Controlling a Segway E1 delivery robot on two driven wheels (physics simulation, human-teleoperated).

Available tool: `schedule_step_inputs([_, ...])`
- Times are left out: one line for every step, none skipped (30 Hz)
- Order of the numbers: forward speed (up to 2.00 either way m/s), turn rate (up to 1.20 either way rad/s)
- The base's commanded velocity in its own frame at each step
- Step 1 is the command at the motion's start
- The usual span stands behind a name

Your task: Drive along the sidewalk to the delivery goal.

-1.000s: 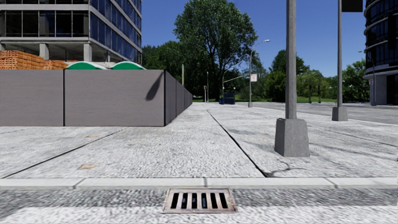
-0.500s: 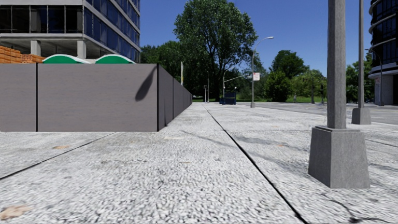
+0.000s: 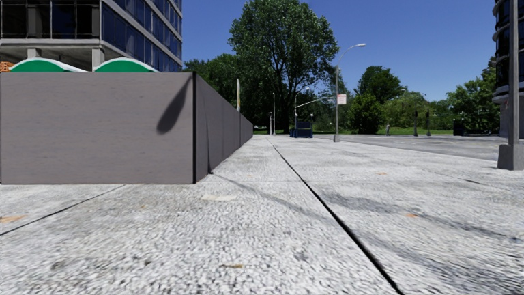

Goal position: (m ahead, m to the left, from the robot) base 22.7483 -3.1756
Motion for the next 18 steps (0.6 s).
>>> schedule_step_inputs([1.9, 0.0])
schedule_step_inputs([1.9, 0.0])
schedule_step_inputs([1.9, 0.0])
schedule_step_inputs([1.9, 0.0])
schedule_step_inputs([1.9, 0.0])
schedule_step_inputs([1.9, 0.0])
schedule_step_inputs([1.9, 0.0])
schedule_step_inputs([1.9, 0.0])
schedule_step_inputs([1.9, 0.0])
schedule_step_inputs([1.9, 0.0])
schedule_step_inputs([1.9, 0.0])
schedule_step_inputs([1.9, 0.0])
schedule_step_inputs([1.9, -0.14])
schedule_step_inputs([1.9, -0.27])
schedule_step_inputs([1.9, -0.3])
schedule_step_inputs([1.9, -0.31])
schedule_step_inputs([1.9, -0.31])
schedule_step_inputs([1.9, -0.32])
